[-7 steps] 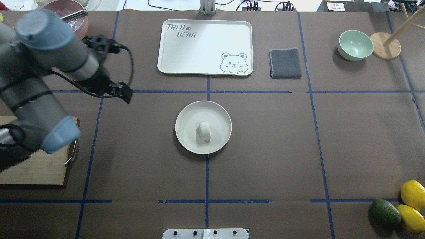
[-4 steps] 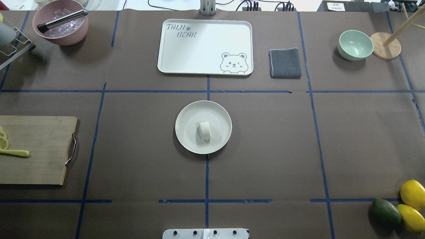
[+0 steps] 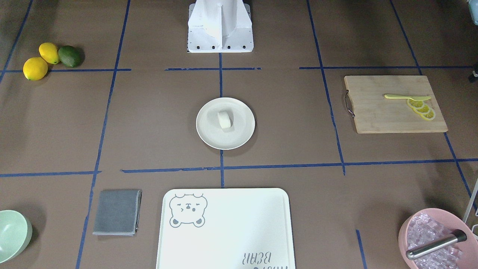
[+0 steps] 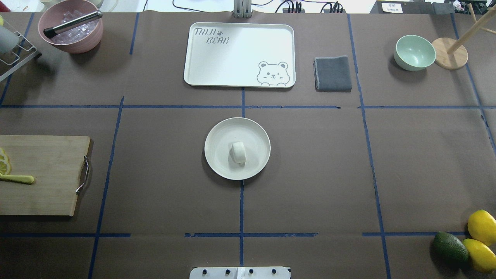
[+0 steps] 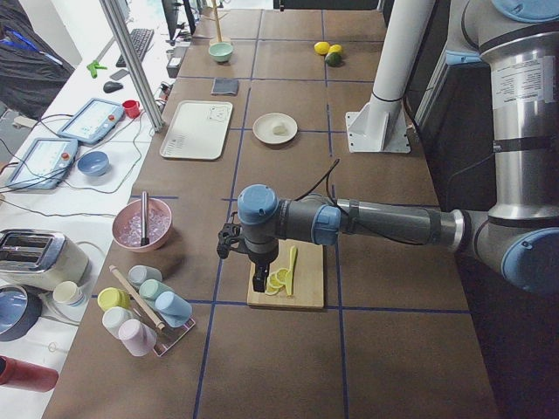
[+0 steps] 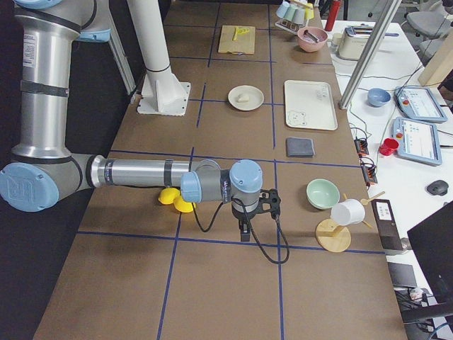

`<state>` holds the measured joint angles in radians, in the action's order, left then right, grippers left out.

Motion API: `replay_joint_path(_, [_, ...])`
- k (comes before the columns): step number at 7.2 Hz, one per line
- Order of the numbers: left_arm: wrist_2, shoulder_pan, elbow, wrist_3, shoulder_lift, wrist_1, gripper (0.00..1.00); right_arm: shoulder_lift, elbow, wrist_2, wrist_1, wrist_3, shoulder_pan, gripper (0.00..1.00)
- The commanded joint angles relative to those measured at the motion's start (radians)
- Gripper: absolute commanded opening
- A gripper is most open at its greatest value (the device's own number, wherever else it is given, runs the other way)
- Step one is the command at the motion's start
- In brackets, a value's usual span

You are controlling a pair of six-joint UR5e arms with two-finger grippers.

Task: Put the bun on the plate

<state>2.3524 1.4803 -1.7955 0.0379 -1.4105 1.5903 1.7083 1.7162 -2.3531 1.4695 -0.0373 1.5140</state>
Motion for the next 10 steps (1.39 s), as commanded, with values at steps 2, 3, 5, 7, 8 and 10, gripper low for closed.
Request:
replay_joint_path(2, [-0.021,0.0,0.044,-0.006,-0.005,0.0,1.0,-0.001,0.0,0.0,0.0,0.005,0.0,1.0])
replay_joint_path(3, [-0.019,-0.002,0.039,-0.006,-0.005,0.0,1.0,-0.001,-0.001,0.0,0.0,0.004,0.0,1.0])
replay_joint_path(5, [-0.019,-0.002,0.033,-0.006,-0.007,0.0,1.0,-0.001,-0.001,0.0,0.0,0.001,0.0,1.0])
replay_joint_path(7, [-0.019,-0.002,0.033,-0.006,-0.005,0.0,1.0,-0.001,-0.003,0.002,0.0,-0.007,0.0,1.0])
replay_joint_path(8, [-0.021,-0.002,0.036,-0.006,-0.007,0.0,1.0,-0.001,-0.001,0.0,0.0,-0.009,0.0,1.0])
replay_joint_path(10, [-0.019,-0.002,0.034,-0.004,-0.007,0.0,1.0,-0.003,-0.006,0.0,0.0,-0.007,0.0,1.0])
